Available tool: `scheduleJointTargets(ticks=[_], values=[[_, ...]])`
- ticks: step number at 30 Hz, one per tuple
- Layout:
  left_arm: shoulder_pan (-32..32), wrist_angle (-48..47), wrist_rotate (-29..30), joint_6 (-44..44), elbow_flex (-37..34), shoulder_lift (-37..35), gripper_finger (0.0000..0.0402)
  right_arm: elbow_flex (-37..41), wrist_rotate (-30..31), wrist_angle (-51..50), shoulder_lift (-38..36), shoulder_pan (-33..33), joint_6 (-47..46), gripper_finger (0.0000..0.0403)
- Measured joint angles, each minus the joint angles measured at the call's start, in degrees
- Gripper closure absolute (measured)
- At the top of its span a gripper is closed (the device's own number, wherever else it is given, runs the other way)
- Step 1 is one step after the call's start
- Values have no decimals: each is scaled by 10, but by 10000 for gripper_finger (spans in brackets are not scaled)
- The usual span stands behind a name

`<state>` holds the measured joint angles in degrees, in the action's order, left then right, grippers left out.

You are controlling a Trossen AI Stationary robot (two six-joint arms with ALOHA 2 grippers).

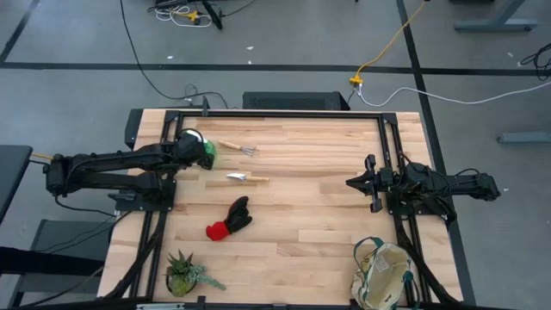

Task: Pick & Place Garden tools in Gardening bag
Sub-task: Put the green spray bottle into the gardening bag

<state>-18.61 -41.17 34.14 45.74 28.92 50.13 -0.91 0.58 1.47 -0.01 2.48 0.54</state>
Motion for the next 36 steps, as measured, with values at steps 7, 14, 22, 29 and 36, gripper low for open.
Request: scheduleJointTargets(ticks=[7,14,22,29,36], values=[[0,54,20,-1,-30,0,177,0,0,0,0,0,0,373],[0,123,28,-44,-52,0,177,0,0,0,0,0,0,373],[0,155,52,-64,-68,0,177,0,0,0,0,0,0,373],[0,168,53,-59,-78,0,183,0,0,0,0,0,0,373],[0,176,72,-66,-78,0,223,0,0,0,0,0,0,373]])
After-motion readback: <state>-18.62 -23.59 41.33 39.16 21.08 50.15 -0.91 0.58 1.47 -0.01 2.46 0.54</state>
